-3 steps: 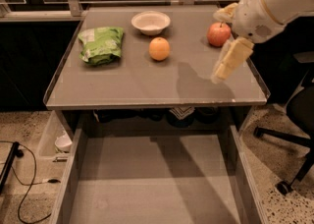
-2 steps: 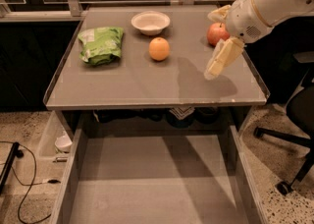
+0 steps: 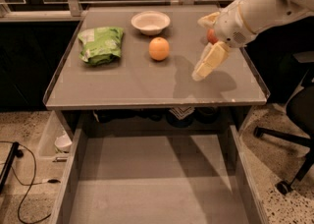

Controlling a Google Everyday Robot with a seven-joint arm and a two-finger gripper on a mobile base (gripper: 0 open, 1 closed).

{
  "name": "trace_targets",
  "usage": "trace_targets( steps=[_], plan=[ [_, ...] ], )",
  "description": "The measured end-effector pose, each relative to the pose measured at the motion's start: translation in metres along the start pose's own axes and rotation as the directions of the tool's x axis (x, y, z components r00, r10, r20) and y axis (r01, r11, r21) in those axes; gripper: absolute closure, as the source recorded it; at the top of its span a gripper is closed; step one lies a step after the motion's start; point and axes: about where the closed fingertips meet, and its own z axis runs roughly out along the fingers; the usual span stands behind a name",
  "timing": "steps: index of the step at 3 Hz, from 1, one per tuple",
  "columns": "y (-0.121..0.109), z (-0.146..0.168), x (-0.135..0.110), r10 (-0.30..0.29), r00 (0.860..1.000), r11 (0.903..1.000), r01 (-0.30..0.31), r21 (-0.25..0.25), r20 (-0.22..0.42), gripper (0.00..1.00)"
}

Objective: Place orange into top drawer

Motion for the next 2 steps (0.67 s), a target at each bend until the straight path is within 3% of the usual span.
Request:
trace_targets(
  steps=[1,2],
  plan=[
    [-0.012,0.038,-0.010,0.050,0.994,0.9974,-0.044,-0.057,0.096,0.00],
    [-0.025,0.063,-0.024,0.089,0.978,0.9911,-0.068,-0.115,0.191,0.00]
  ],
)
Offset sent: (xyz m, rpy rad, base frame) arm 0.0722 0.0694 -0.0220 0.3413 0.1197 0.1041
